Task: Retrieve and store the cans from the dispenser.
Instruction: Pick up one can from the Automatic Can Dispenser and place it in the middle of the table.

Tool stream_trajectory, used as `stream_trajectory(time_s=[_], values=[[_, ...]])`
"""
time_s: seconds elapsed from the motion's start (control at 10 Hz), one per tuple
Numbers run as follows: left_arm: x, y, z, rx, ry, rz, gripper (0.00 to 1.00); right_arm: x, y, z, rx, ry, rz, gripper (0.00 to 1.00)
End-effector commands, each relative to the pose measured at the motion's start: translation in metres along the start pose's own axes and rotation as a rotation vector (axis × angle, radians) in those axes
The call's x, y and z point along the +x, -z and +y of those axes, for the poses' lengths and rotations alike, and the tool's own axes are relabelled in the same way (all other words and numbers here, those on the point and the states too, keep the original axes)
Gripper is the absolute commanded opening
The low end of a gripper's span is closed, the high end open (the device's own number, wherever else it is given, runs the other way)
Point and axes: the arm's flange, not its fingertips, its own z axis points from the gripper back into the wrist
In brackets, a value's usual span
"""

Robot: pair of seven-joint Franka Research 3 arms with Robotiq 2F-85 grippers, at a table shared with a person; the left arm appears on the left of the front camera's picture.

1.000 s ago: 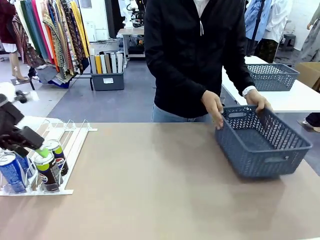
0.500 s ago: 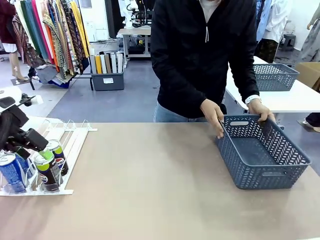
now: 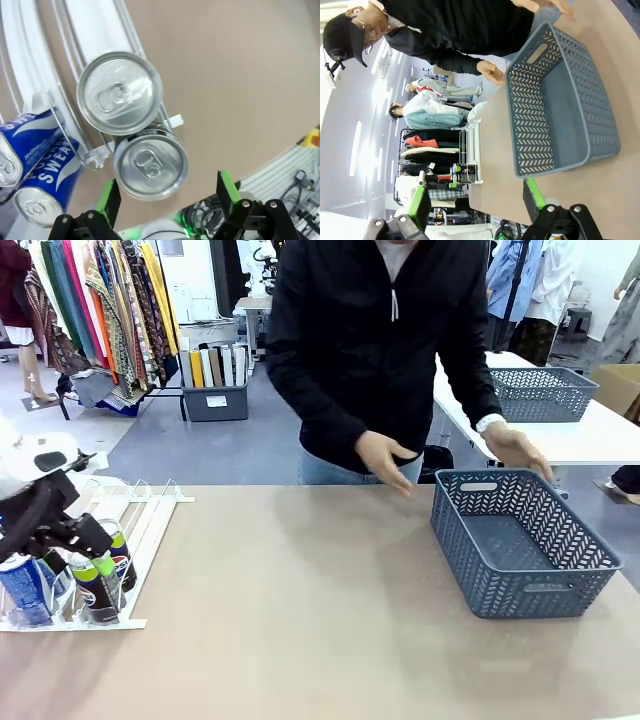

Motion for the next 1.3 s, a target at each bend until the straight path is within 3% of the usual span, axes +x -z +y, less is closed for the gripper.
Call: stream_trajectory(time_s=[0.0, 0.7, 0.8, 0.9, 1.0, 1.2], values=[[0.009, 0.004, 0.001, 0.067, -0.075, 0.015, 1.0, 0.002, -0.002, 0.004, 0.015, 0.004, -0.005, 1.0], [0.023, 0.021, -0.001, 0.099, -0.138, 0.006, 1.0, 0.002, -0.002, 0.004, 0.015, 0.004, -0.005, 1.0], [0.024, 0.022, -0.002, 0.1, -0.147, 0.01, 0.82, 0.002, -0.002, 0.004, 0.015, 0.004, -0.005, 1.0], [0.026, 0.023, -0.003, 0.12, -0.148, 0.011, 0.22, 0.002, -0.002, 0.004, 0.015, 0.004, -0.005, 1.0], [0.025, 0.023, -0.003, 0.128, -0.147, 0.014, 0.0, 0.002, -0.002, 0.004, 0.015, 0.004, -0.005, 1.0], [0.025, 0.023, -0.002, 0.15, -0.157, 0.008, 0.0, 0.002, -0.002, 0.004, 0.015, 0.004, -0.005, 1.0]])
